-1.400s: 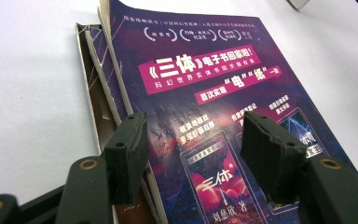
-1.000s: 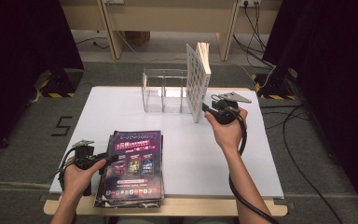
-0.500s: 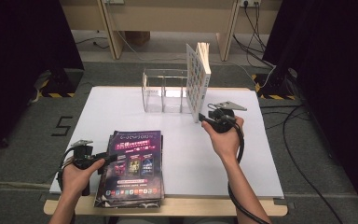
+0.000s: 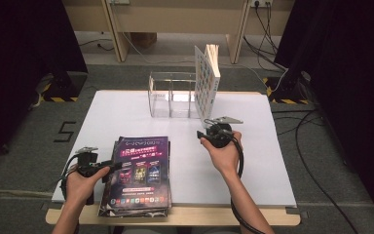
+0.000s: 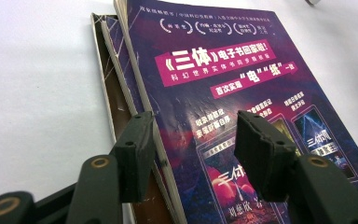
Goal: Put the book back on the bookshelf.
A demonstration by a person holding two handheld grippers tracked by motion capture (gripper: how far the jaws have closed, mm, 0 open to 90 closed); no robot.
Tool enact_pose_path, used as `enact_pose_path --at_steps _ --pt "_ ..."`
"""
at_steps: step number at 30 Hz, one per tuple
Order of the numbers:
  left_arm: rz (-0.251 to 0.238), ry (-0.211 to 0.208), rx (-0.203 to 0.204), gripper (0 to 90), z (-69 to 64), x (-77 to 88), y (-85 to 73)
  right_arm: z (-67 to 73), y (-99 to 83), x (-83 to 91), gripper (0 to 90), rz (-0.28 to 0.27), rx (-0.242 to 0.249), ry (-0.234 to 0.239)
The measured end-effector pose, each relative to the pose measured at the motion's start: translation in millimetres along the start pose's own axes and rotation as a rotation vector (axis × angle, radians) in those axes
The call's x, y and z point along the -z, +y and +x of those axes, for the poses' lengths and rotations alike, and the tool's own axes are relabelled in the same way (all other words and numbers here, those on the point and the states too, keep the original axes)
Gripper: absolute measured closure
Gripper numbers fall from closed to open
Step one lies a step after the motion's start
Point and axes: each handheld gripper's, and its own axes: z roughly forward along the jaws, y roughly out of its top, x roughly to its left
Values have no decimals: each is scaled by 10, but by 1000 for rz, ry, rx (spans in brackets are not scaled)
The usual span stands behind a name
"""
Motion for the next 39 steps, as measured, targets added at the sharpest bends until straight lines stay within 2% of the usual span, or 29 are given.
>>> enact_pose_path --at_steps 4,11,13,25,33,39 --pt "4 -1 1 495 12 -6 -3 56 -69 -86 623 35 -1 20" --pt "11 -6 12 516 29 -13 -11 162 -177 -233 622 87 2 52" --pt "16 -16 20 520 37 -23 -16 174 -195 -258 619 94 7 56" --pt "37 3 12 528 37 -57 -35 240 -259 -338 601 129 4 74" --pt "46 -3 31 542 48 -74 -45 290 -314 -401 595 147 -5 86" --pt "45 7 19 576 27 -79 -48 351 -361 -458 595 163 -5 97"
